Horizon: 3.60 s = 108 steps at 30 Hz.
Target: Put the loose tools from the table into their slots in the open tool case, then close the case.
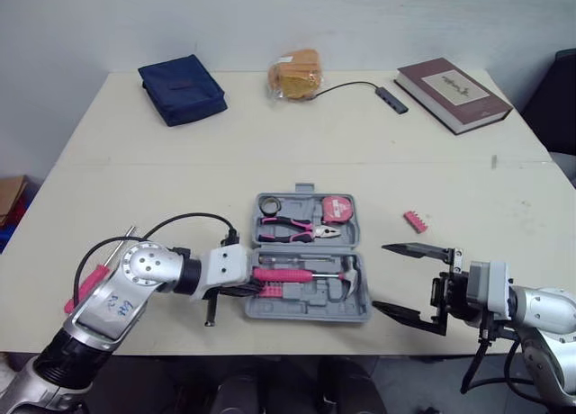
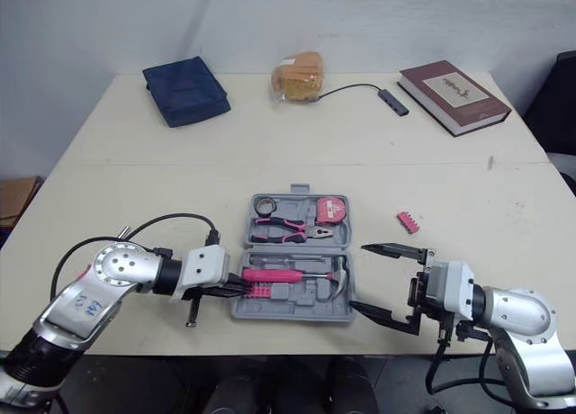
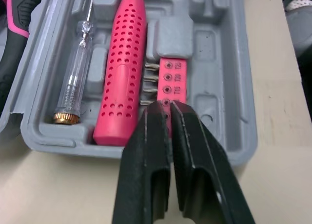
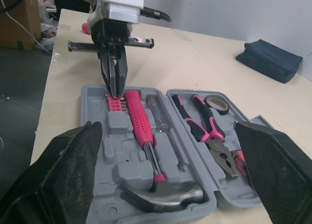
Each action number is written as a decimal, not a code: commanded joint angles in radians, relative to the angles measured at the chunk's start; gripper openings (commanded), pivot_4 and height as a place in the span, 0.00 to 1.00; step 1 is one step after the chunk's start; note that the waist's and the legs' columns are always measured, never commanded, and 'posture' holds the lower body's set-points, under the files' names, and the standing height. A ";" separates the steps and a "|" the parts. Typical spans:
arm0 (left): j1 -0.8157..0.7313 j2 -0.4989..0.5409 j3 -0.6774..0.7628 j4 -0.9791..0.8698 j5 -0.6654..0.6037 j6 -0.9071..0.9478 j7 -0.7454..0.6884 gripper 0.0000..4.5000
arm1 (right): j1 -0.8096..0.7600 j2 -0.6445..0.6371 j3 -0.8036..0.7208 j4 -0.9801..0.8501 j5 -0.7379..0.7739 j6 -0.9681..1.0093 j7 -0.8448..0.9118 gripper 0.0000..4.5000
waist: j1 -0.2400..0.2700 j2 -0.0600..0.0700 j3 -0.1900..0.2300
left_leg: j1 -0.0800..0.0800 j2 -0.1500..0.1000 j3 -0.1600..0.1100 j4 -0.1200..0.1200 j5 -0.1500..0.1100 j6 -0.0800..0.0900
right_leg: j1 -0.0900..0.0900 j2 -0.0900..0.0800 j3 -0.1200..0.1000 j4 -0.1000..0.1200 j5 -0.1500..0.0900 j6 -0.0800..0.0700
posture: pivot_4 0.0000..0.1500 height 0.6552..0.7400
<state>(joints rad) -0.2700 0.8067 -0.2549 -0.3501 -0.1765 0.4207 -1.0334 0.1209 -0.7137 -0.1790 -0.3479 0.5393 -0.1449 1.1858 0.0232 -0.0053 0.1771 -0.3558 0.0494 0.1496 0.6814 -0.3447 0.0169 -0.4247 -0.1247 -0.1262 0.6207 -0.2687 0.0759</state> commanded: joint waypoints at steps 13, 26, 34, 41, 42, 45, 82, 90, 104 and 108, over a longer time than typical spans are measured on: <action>0.180 -0.080 0.333 0.086 -0.187 -0.274 0.003 0.46 | -0.053 -0.072 -0.152 0.067 0.009 0.050 -0.040 1.00 | -0.002 -0.001 0.000 | -0.002 0.000 -0.001 0.000 0.001 0.000 | -0.001 -0.006 0.000 -0.001 0.000 0.000 | 1.00 1.00; 0.398 -0.019 1.012 0.695 -0.214 -0.562 0.203 0.99 | -0.002 -0.115 -0.470 0.642 -0.093 -0.238 -0.060 1.00 | -0.024 -0.003 0.002 | -0.002 0.000 -0.001 -0.001 -0.002 0.004 | -0.001 -0.007 -0.004 -0.002 0.000 0.000 | 1.00 1.00; 0.479 0.050 1.201 0.925 -0.271 -0.593 0.249 0.99 | 0.028 -0.175 -0.591 0.987 -0.120 -0.359 -0.133 1.00 | -0.027 -0.004 0.002 | -0.002 0.001 0.000 -0.002 -0.007 -0.002 | -0.001 -0.009 -0.003 -0.004 0.000 0.000 | 1.00 1.00; 0.470 0.030 1.195 0.936 -0.313 -0.590 0.223 0.99 | 0.011 -0.164 -0.601 1.099 -0.111 -0.464 -0.183 1.00 | -0.048 -0.002 0.002 | 0.001 0.002 0.001 -0.009 -0.006 -0.005 | -0.002 -0.008 -0.003 -0.003 -0.001 -0.002 | 1.00 1.00; 0.459 0.020 1.174 0.901 -0.320 -0.582 0.214 0.99 | -0.004 -0.153 -0.588 1.082 -0.099 -0.459 -0.179 1.00 | -0.051 -0.002 0.002 | 0.002 0.002 0.001 -0.009 -0.006 -0.006 | -0.002 -0.008 -0.002 -0.003 -0.001 -0.002 | 1.00 1.00; 0.442 0.000 1.132 0.822 -0.333 -0.562 0.198 0.99 | -0.032 -0.130 -0.554 1.033 -0.081 -0.440 -0.168 1.00 | -0.052 -0.003 0.001 | 0.003 0.002 0.001 -0.011 -0.004 -0.007 | -0.001 -0.008 0.003 -0.003 -0.001 -0.002 | 1.00 1.00; 0.195 -0.048 0.422 -0.178 -0.555 0.014 0.043 0.99 | -0.509 0.051 0.071 0.736 -0.236 0.402 -0.378 1.00 | -0.051 -0.002 0.002 | 0.001 -0.001 0.003 -0.013 0.007 -0.007 | -0.003 0.001 0.010 -0.002 -0.001 -0.001 | 1.00 1.00; 0.189 -0.051 0.417 -0.193 -0.560 0.030 0.046 1.00 | -0.527 0.063 0.081 0.792 -0.256 0.427 -0.345 0.82 | -0.053 -0.004 0.001 | 0.002 0.000 0.003 -0.012 0.007 -0.008 | -0.003 0.002 0.011 -0.001 -0.001 -0.001 | 1.00 1.00; 0.142 -0.078 0.372 -0.159 -0.543 0.002 0.010 1.00 | -0.528 0.034 0.033 0.791 -0.234 0.313 -0.226 0.10 | -0.052 -0.006 0.000 | 0.001 0.000 0.003 -0.013 0.007 -0.008 | -0.002 0.004 0.012 -0.002 -0.001 -0.001 | 1.00 1.00; 0.136 -0.082 0.358 -0.129 -0.524 -0.020 -0.019 1.00 | -0.503 -0.002 0.048 0.723 -0.230 0.403 -0.195 0.10 | -0.051 -0.004 0.001 | 0.001 0.000 0.003 -0.012 0.007 -0.008 | -0.003 0.004 0.012 -0.002 -0.001 -0.001 | 1.00 1.00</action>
<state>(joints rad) -0.1238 0.7239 0.1018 -0.4875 -0.7037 0.4237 -1.0365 -0.3980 -0.6915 -0.1300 0.4275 0.2989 0.2138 0.9709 -0.0278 -0.0097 0.1777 -0.3546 0.0498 0.1525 0.6689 -0.3374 0.0084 -0.4277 -0.1203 -0.1138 0.6185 -0.2693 0.0750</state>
